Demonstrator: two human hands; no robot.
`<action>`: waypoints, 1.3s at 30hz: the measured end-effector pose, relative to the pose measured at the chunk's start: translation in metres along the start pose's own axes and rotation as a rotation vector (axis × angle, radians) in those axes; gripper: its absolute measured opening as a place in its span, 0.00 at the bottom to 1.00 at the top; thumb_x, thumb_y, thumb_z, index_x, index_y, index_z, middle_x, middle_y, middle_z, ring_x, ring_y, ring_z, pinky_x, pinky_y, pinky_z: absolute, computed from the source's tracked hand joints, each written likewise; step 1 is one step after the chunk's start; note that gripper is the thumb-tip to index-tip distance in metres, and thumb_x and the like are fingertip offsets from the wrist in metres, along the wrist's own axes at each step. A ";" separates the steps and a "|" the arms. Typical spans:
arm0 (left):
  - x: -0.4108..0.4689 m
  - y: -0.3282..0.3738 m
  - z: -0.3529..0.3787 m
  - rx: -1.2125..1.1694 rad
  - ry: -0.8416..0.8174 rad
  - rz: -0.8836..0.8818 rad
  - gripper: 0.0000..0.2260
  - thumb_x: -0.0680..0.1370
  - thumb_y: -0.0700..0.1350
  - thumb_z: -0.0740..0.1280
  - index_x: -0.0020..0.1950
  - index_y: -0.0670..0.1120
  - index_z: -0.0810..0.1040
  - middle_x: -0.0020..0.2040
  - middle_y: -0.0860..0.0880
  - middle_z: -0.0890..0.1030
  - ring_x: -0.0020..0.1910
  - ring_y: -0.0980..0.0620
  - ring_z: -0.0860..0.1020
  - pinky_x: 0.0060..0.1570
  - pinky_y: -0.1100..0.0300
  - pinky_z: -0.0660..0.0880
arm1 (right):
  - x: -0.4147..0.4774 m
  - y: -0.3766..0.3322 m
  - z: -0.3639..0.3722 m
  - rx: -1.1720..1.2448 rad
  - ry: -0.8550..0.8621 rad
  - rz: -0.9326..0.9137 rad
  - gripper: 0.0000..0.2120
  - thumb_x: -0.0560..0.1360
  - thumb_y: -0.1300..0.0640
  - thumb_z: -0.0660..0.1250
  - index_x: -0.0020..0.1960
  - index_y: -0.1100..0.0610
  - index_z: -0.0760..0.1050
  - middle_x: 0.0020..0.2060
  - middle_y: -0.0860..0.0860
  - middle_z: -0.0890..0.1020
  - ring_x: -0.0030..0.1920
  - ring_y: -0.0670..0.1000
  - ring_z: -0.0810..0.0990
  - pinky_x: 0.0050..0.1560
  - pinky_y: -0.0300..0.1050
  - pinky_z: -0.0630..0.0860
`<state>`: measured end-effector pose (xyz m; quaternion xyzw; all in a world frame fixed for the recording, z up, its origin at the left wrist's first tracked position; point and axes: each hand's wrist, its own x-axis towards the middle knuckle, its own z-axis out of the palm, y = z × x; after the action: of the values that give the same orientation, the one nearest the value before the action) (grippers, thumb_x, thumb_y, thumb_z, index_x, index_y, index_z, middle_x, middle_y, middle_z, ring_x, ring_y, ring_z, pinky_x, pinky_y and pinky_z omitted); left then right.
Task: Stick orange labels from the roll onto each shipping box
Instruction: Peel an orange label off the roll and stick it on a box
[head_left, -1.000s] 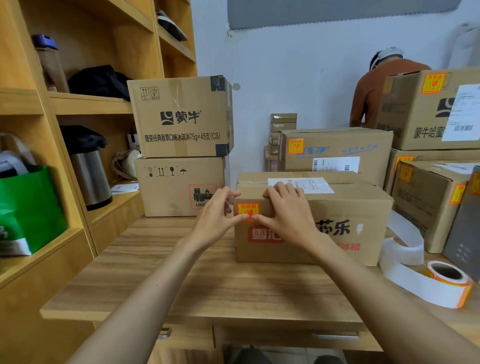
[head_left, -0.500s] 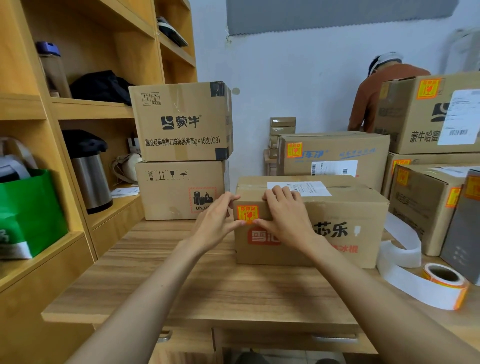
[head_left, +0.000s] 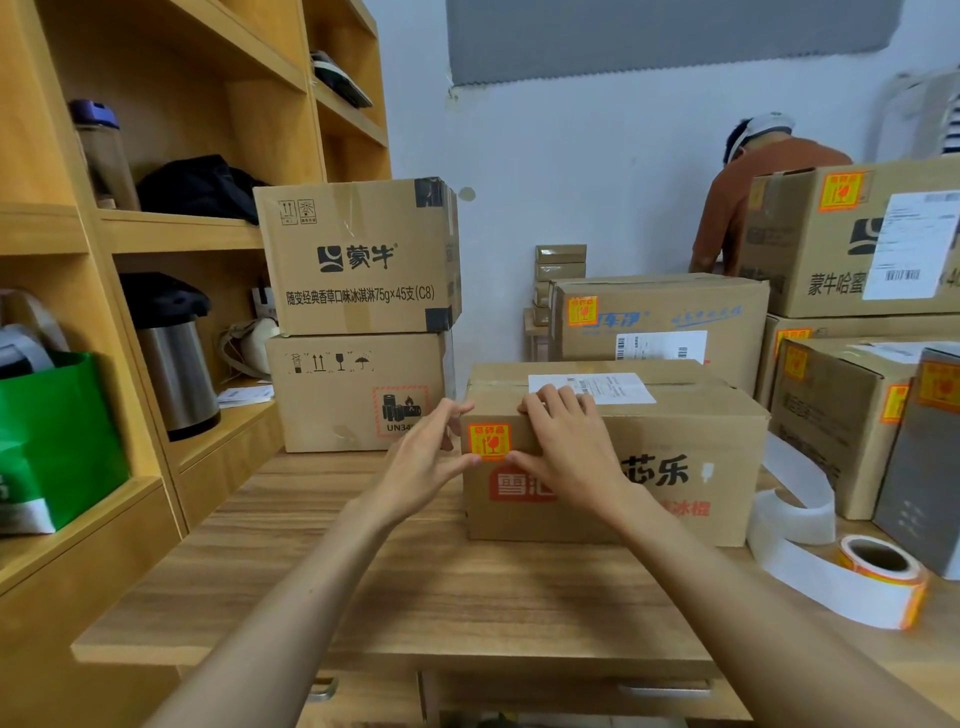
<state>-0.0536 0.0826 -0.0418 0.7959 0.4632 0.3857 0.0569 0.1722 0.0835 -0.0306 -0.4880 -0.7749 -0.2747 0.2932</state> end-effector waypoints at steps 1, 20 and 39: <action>0.001 0.000 0.000 -0.007 0.007 0.005 0.22 0.77 0.53 0.73 0.68 0.60 0.68 0.55 0.59 0.78 0.52 0.58 0.78 0.54 0.47 0.79 | 0.001 0.000 0.000 0.007 0.010 -0.002 0.24 0.72 0.37 0.70 0.57 0.54 0.72 0.52 0.53 0.76 0.51 0.54 0.73 0.53 0.52 0.73; -0.034 0.045 -0.022 -0.069 0.196 0.059 0.13 0.86 0.55 0.56 0.52 0.51 0.76 0.46 0.54 0.81 0.46 0.54 0.80 0.44 0.47 0.79 | -0.031 0.006 -0.046 0.510 -0.019 -0.048 0.15 0.76 0.40 0.66 0.54 0.51 0.76 0.54 0.44 0.77 0.56 0.49 0.73 0.59 0.50 0.69; -0.029 0.047 -0.050 -0.154 0.039 -0.259 0.13 0.81 0.59 0.65 0.60 0.58 0.84 0.61 0.52 0.78 0.62 0.55 0.74 0.65 0.54 0.70 | -0.097 -0.004 -0.136 0.148 -0.209 0.104 0.46 0.68 0.18 0.39 0.73 0.44 0.67 0.71 0.50 0.68 0.69 0.50 0.66 0.67 0.52 0.62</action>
<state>-0.0623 0.0199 -0.0021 0.7152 0.5319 0.4249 0.1581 0.2276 -0.0726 -0.0093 -0.5305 -0.7929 -0.1489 0.2602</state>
